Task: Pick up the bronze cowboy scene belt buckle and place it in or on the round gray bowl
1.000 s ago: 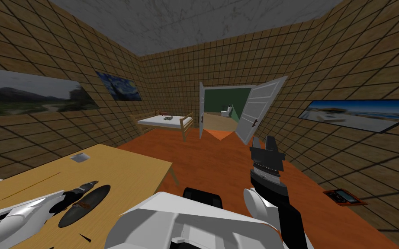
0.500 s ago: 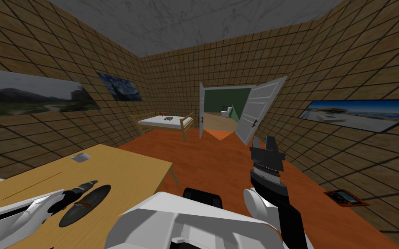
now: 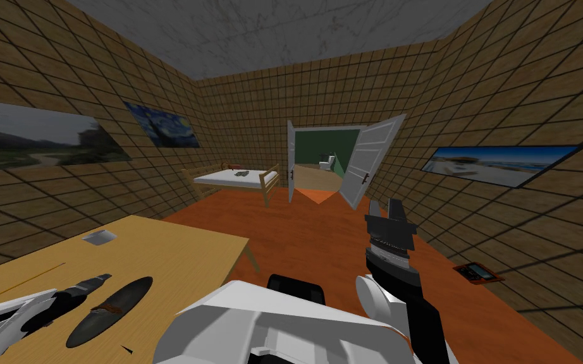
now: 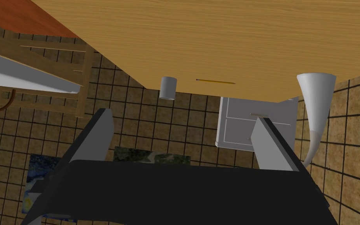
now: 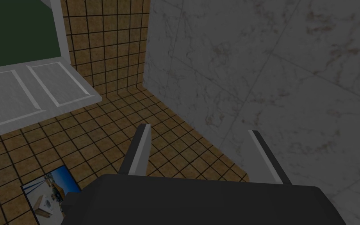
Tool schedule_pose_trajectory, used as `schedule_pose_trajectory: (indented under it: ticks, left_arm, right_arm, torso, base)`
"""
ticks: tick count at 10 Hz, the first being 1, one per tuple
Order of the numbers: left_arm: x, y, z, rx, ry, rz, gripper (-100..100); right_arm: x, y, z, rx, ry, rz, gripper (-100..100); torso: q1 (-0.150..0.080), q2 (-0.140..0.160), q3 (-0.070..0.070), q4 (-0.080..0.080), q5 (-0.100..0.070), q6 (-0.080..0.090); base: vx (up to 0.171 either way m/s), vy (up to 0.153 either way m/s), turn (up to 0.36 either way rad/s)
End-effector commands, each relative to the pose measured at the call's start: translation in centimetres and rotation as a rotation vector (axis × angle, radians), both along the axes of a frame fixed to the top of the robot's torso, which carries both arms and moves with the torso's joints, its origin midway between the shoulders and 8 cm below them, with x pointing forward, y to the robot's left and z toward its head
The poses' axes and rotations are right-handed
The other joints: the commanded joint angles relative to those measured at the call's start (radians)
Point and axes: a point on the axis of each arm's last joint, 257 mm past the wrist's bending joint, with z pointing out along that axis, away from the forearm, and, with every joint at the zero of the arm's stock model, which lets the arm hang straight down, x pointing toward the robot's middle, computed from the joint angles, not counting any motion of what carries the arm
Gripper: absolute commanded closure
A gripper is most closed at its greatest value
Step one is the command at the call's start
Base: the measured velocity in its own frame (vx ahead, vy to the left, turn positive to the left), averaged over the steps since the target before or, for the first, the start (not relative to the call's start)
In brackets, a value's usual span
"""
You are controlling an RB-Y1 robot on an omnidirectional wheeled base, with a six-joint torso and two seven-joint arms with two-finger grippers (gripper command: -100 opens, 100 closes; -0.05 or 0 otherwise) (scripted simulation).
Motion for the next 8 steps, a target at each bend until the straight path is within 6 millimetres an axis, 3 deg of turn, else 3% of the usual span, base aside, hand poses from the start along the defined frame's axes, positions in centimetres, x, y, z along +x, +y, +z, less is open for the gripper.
schedule_pose_trajectory:
  ticks: [1, 2, 3, 8]
  left_arm:
    - [0.3, -0.23, -0.54, -0.011, -0.005, -0.005, -100]
    - [0.19, -0.08, -0.31, -0.004, -0.002, -0.002, -100]
    - [0.24, -0.13, -0.38, -0.006, -0.003, -0.003, 0]
    - [0.24, -0.12, -0.37, -0.006, -0.003, -0.003, 0]
  right_arm:
    - [0.0, 0.0, 0.0, 0.0, 0.0, 0.0, 0]
    - [0.0, 0.0, 0.0, 0.0, 0.0, 0.0, 0]
    - [0.0, 0.0, 0.0, 0.0, 0.0, 0.0, 0]
    - [0.0, 0.0, 0.0, 0.0, 0.0, 0.0, 0]
  torso:
    - [0.0, 0.0, 0.0, 0.0, 0.0, 0.0]
    - [0.0, -0.001, -0.001, 0.0, 0.0, 0.0]
    - [0.0, -0.001, -0.001, 0.0, 0.0, 0.0]
    - [0.0, -0.001, -0.001, 0.0, 0.0, 0.0]
  base:
    - [0.0, 0.0, 0.0]
    - [0.0, 0.0, 0.0]
    - [0.0, 0.0, 0.0]
    - [0.0, 0.0, 0.0]
